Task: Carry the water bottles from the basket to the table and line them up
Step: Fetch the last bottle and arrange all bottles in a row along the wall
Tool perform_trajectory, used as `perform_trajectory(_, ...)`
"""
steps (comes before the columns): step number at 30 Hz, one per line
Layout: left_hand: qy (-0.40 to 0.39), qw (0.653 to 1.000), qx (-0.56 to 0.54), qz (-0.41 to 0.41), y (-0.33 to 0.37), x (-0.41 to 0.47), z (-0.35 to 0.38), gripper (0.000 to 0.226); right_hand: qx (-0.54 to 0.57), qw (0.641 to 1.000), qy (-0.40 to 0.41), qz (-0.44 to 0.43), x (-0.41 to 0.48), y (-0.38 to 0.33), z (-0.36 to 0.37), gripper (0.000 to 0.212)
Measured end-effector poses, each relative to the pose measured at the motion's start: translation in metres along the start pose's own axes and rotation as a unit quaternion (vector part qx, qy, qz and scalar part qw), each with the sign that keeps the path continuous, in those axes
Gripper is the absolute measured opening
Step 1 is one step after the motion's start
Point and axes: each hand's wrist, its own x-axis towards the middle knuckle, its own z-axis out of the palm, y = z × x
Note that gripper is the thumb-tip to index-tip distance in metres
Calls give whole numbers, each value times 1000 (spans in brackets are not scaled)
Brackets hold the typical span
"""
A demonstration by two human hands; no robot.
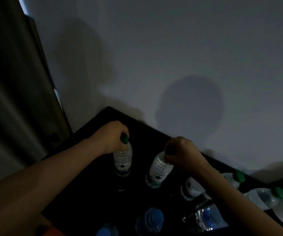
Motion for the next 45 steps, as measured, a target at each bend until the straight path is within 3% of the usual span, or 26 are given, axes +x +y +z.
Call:
perform_trajectory(15,-7,994,99,-51,-76,180,-23,26,-12,998,-14,-61,171,2,20,9)
perform_trajectory(23,-29,991,122,-46,-104,263,-40,26,-9,999,-5,-38,223,11,30,18)
perform_trajectory(45,-24,988,149,-16,-154,307,-29,23,5,999,-18,-40,293,15,52,12)
